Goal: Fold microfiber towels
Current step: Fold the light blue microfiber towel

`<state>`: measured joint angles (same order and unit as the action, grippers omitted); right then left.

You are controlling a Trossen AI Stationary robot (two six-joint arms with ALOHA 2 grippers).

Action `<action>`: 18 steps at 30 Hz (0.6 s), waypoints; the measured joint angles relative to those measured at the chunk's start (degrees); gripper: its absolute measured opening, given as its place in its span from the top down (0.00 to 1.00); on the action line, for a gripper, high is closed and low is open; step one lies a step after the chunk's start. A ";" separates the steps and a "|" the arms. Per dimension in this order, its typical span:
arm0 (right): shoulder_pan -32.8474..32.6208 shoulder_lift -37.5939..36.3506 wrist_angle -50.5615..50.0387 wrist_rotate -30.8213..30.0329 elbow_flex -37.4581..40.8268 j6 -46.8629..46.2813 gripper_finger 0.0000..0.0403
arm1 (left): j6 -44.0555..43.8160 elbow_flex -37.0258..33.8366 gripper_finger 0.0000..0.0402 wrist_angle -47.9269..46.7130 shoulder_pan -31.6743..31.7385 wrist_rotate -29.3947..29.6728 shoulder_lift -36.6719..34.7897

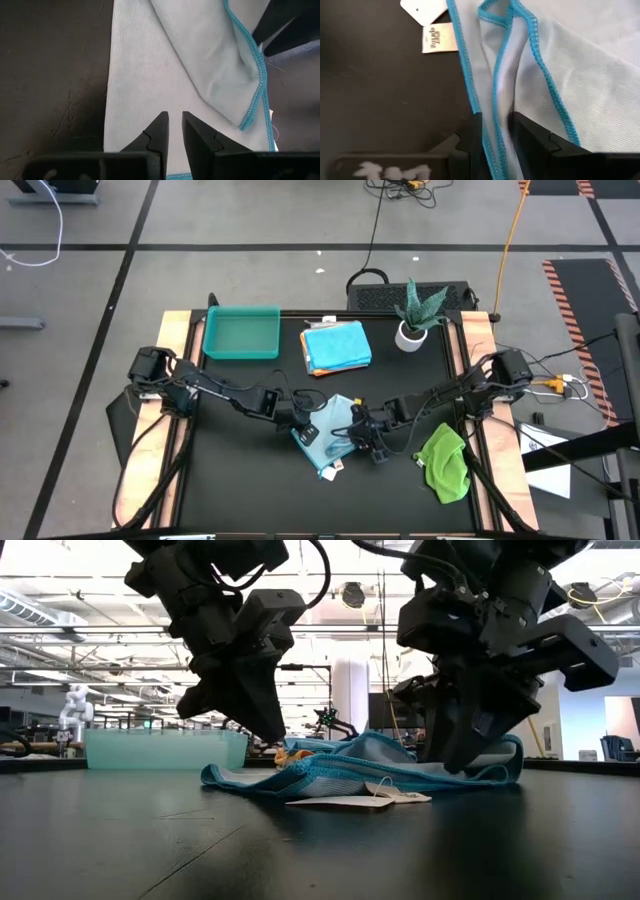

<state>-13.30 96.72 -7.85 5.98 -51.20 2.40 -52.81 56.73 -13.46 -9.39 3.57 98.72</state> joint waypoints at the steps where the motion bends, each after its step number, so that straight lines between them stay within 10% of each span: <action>1: 0.21 0.03 -0.03 -0.02 0.00 0.01 0.76 | 0.01 0.00 0.86 -0.01 0.00 0.00 0.00; 18: 2.40 -2.29 -1.69 -1.31 0.00 -2.79 0.99 | 0.06 0.00 0.86 0.00 0.00 0.02 0.00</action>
<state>-10.90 94.43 -9.53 4.67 -51.20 -0.39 -52.75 56.73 -13.46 -9.39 3.60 98.72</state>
